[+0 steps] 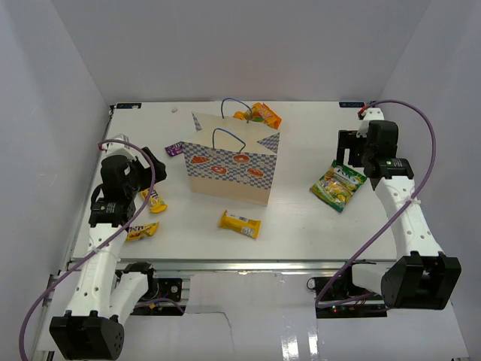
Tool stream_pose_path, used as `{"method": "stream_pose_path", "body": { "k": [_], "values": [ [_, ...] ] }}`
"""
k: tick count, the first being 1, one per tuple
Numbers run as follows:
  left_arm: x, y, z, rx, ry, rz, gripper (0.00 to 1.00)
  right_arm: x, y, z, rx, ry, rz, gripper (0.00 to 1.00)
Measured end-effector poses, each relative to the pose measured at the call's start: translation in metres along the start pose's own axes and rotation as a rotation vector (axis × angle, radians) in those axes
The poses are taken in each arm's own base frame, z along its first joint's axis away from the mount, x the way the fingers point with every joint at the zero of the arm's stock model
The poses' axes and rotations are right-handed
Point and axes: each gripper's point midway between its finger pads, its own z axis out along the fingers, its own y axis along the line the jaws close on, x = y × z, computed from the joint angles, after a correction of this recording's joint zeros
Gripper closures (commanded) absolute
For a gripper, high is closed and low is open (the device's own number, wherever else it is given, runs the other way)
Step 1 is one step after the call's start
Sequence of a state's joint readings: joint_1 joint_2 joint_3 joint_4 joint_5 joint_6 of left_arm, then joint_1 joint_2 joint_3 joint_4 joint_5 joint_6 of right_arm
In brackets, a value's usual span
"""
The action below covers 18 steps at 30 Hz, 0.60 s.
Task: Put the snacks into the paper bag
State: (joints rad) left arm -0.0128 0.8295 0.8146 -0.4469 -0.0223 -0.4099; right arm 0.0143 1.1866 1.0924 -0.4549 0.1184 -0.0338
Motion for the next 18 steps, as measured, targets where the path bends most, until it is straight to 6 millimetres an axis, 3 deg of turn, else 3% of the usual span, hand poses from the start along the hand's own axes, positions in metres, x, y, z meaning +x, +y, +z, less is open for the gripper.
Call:
{"method": "stream_pose_path", "body": {
  "k": [2, 10, 14, 18],
  "values": [
    [0.002, 0.002, 0.003, -0.007, 0.013, 0.018, 0.02, -0.002, 0.006, 0.0, -0.043, -0.004, -0.027, 0.1],
    [-0.002, 0.015, 0.033, -0.06, 0.046, 0.199, 0.02, -0.006, 0.067, -0.022, -0.478, -0.074, -0.396, 0.1],
    [0.007, 0.023, 0.07, -0.057, 0.108, 0.34, 0.02, 0.007, 0.085, -0.029, -0.627, -0.068, -0.536, 0.1],
    [0.016, 0.033, 0.122, -0.02, 0.199, 0.418, 0.02, 0.024, 0.097, -0.029, -0.744, -0.05, -0.602, 0.06]
  ]
}}
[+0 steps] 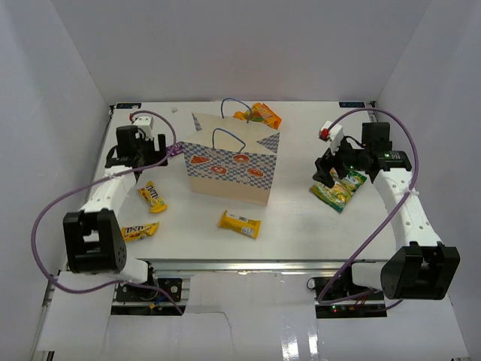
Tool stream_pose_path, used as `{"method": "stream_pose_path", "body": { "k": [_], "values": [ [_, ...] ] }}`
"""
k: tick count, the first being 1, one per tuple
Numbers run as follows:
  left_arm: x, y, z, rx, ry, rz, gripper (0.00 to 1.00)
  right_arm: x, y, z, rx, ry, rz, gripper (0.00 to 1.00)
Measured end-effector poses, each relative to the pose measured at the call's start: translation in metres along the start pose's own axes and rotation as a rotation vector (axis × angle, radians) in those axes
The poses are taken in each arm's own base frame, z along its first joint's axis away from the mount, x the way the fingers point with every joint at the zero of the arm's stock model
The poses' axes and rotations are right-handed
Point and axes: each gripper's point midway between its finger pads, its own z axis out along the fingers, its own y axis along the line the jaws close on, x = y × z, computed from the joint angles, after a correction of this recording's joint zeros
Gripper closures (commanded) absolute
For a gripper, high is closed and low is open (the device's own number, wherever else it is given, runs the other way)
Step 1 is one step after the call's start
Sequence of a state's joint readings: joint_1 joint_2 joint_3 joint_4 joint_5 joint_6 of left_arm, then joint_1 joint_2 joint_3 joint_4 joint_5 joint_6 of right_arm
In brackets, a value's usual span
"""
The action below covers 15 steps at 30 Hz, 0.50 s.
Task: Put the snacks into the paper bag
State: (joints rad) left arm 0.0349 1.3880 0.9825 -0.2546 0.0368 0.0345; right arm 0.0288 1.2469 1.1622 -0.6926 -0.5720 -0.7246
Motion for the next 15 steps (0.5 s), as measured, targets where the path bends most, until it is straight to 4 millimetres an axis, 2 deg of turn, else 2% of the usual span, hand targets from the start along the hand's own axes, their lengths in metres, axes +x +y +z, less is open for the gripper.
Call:
{"method": "stream_pose_path", "body": {
  "k": [4, 9, 15],
  "values": [
    [-0.011, 0.002, 0.053, 0.087, 0.037, 0.045, 0.02, 0.0, 0.014, 0.005, -0.089, -0.034, -0.064, 0.04],
    [-0.021, -0.013, 0.108, 0.223, 0.042, 0.095, 0.04, -0.003, 0.021, 0.007, -0.143, -0.069, -0.118, 0.02],
    [-0.007, -0.035, 0.144, 0.377, 0.069, 0.124, 0.08, 0.004, 0.024, 0.012, -0.184, -0.062, -0.115, 0.02]
  ]
}}
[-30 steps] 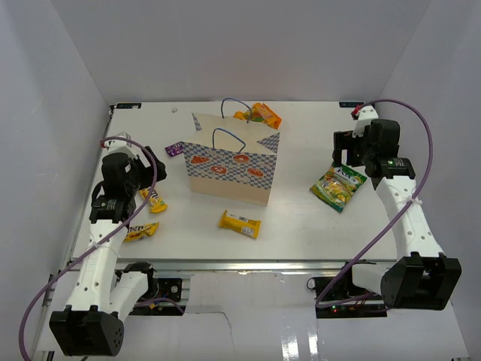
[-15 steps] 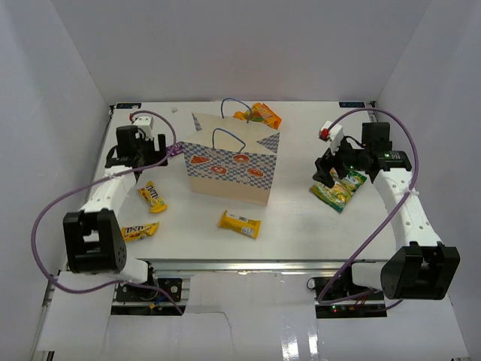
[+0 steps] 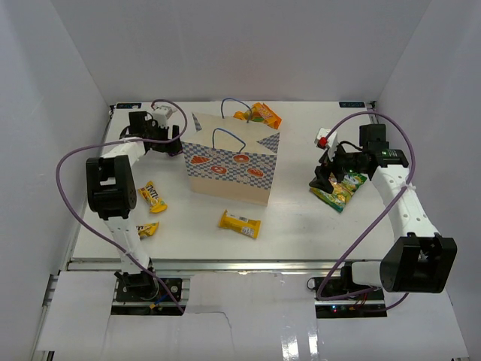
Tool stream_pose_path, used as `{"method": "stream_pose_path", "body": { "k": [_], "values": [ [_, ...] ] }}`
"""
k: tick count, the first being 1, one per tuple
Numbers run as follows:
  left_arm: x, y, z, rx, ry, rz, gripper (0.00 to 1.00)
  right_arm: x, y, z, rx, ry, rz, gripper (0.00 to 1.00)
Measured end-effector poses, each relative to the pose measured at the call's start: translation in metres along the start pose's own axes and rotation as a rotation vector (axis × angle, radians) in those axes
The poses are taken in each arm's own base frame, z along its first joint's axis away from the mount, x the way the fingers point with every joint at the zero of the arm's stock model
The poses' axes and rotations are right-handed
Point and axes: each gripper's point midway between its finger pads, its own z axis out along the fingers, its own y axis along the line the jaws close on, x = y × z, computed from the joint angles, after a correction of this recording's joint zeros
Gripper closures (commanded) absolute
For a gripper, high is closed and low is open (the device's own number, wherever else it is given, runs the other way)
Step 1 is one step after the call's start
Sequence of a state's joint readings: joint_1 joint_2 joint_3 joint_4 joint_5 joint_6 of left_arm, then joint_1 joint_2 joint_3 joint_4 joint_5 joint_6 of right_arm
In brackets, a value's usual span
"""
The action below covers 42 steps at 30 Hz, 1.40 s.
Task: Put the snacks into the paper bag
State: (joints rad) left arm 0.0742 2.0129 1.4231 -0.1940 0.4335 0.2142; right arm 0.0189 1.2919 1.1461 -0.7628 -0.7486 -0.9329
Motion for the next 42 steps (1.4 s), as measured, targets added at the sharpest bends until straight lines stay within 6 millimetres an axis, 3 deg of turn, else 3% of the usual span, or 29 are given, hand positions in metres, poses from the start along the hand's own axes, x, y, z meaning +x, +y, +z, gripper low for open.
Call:
{"method": "stream_pose_path", "body": {
  "k": [9, 13, 20, 25, 27, 34, 38, 42],
  "values": [
    [0.024, 0.002, 0.035, 0.007, 0.061, 0.106, 0.12, 0.009, 0.0, 0.007, -0.028, 0.016, 0.04, 0.02],
    [0.024, 0.002, 0.04, 0.004, 0.055, 0.138, 0.18, 0.01, 0.001, 0.006, -0.03, 0.019, 0.052, 0.02],
    [0.02, 0.008, 0.042, -0.027, 0.045, 0.153, 0.39, 0.007, -0.01, -0.003, 0.007, 0.014, 0.065, 0.02],
    [0.02, 0.011, 0.043, -0.055, 0.028, 0.14, 0.67, 0.003, -0.014, -0.003, 0.01, 0.008, 0.067, 0.02],
    [0.019, 0.012, 0.041, -0.068, 0.017, 0.129, 0.73, 0.002, -0.015, -0.003, 0.009, 0.006, 0.068, 0.02],
    [0.033, 0.008, 0.019, -0.123, 0.035, 0.028, 0.82, 0.0, -0.013, -0.002, 0.0, -0.007, 0.072, 0.02],
    [0.038, 0.003, -0.01, -0.157, 0.035, -0.074, 0.84, -0.002, -0.012, -0.002, -0.007, -0.018, 0.071, 0.02],
    [0.006, -0.003, -0.058, -0.211, -0.061, -0.141, 0.85, -0.004, -0.009, -0.003, -0.011, -0.029, 0.066, 0.02]
  ]
}}
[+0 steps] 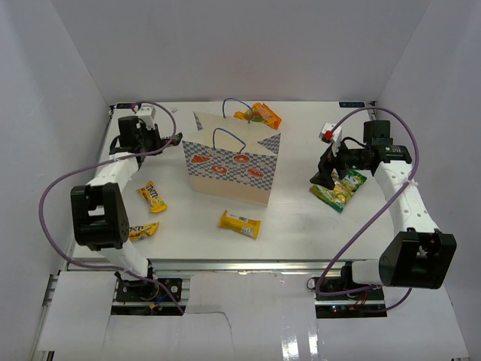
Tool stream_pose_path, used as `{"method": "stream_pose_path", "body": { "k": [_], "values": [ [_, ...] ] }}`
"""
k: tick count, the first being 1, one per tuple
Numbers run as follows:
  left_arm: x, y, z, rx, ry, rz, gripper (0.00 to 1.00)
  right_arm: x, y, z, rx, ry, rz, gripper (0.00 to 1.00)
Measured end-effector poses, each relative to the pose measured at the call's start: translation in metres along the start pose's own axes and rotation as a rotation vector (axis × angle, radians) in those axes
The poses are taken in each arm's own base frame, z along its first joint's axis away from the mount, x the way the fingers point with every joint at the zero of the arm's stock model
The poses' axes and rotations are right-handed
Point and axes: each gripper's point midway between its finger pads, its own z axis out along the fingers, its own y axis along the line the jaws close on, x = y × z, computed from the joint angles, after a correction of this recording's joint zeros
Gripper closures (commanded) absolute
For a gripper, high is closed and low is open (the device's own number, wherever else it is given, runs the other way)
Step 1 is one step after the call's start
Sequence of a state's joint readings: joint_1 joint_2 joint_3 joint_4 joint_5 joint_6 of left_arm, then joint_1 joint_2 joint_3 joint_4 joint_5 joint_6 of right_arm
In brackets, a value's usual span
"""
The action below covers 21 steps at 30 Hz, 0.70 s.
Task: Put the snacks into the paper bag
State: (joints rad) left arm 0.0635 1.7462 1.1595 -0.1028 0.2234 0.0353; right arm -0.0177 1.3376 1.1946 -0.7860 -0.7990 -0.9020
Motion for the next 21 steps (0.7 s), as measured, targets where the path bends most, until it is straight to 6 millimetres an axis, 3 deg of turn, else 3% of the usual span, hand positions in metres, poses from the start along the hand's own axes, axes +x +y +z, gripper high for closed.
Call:
{"method": "stream_pose_path", "body": {
  "k": [6, 10, 13, 19, 21],
  "values": [
    [-0.093, -0.012, -0.09, -0.038, -0.29, -0.046, 0.83, -0.003, 0.007, -0.001, -0.011, -0.02, -0.006, 0.02],
    [-0.132, -0.031, -0.144, -0.004, -0.443, -0.039, 0.81, -0.005, 0.008, -0.001, -0.02, -0.032, -0.008, 0.02],
    [-0.145, -0.059, -0.166, 0.054, -0.499, -0.001, 0.8, -0.006, 0.009, -0.001, -0.025, -0.038, -0.009, 0.02],
    [-0.147, -0.157, -0.184, 0.268, -0.499, 0.14, 0.8, -0.008, 0.011, -0.001, -0.033, -0.05, -0.009, 0.02],
    [-0.145, -0.179, -0.188, 0.312, -0.495, 0.172, 0.8, -0.01, 0.011, -0.001, -0.035, -0.055, -0.012, 0.02]
  ]
}}
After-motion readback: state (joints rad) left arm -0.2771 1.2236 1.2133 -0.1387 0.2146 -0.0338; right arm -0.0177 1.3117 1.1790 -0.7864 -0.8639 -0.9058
